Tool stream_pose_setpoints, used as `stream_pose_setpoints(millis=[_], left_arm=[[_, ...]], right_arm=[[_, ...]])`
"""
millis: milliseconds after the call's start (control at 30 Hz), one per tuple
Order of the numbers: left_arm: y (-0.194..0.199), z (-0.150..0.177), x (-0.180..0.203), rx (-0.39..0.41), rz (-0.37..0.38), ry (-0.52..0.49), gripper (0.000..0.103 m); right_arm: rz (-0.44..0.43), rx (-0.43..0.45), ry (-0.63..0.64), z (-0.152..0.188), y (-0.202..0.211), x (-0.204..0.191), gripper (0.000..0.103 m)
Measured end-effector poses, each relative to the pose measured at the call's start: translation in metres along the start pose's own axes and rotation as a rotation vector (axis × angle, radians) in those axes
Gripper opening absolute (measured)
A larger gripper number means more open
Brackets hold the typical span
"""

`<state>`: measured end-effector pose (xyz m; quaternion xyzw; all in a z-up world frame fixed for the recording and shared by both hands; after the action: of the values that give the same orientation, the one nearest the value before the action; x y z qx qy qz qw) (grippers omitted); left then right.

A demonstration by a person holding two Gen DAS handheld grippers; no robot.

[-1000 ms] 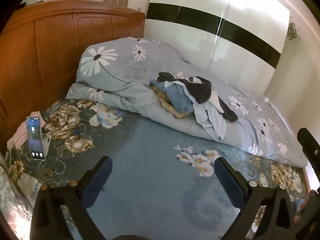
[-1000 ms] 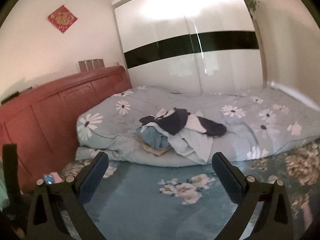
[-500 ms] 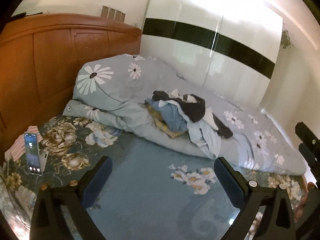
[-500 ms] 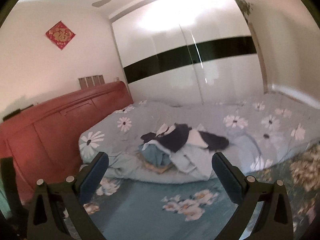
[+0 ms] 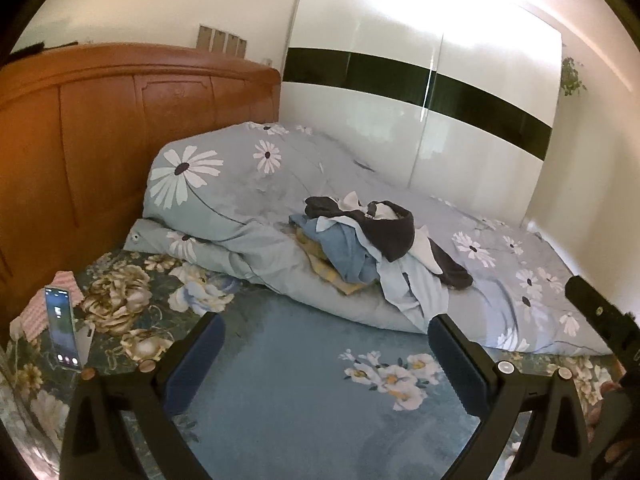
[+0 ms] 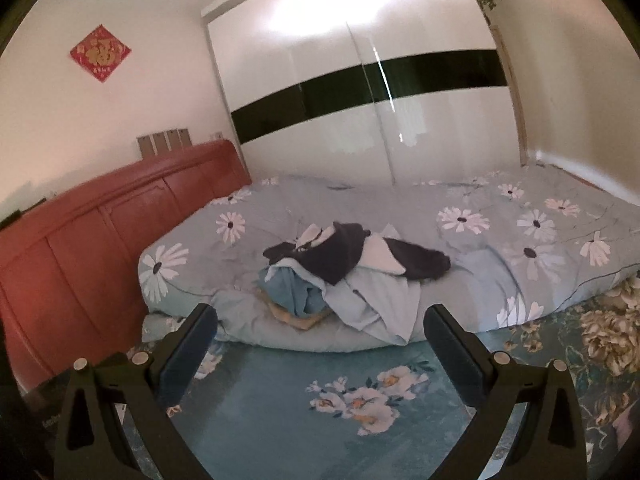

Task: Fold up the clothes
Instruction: 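Grasp the black-and-white jacket from the pile with the right gripper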

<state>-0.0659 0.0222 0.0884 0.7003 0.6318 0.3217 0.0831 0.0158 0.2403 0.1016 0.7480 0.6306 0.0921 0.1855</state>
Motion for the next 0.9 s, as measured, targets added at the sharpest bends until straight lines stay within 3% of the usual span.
stream_pose_setpoints(millis=[133, 333, 467, 667, 900], left_arm=[[-0.019, 0.002, -0.002, -0.017, -0.021, -0.005, 0.103], [-0.074, 0.022, -0.013, -0.128, -0.043, 0.013, 0.103], [-0.115, 0.038, -0.026, -0.190, -0.075, 0.091, 0.103], [-0.173, 0.055, -0.053, -0.227, -0.138, 0.222, 0.103], [-0.216, 0.082, -0.077, -0.259, -0.101, 0.303, 0.103]], right_arm=[[-0.007, -0.036, 0.002, 0.004, -0.017, 0.003, 0.103], [-0.044, -0.152, 0.007, 0.018, -0.065, 0.007, 0.103], [-0.047, -0.271, 0.078, 0.026, -0.112, 0.009, 0.103], [-0.104, -0.382, 0.124, 0.022, -0.184, 0.017, 0.103], [-0.122, -0.468, 0.142, -0.001, -0.277, 0.026, 0.103]])
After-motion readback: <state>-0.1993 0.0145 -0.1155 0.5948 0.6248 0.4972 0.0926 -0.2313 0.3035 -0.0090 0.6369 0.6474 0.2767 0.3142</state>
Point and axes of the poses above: each gripper's, at about its wrist camera, not at the fingertips, and y roughly against the way its jaws point, x to its right, z to its underside, the point moved 1 cm from there along -y, roughly the way its jaws point, and after that the axes turned 12 degrees about y, right-handed, at the moved point
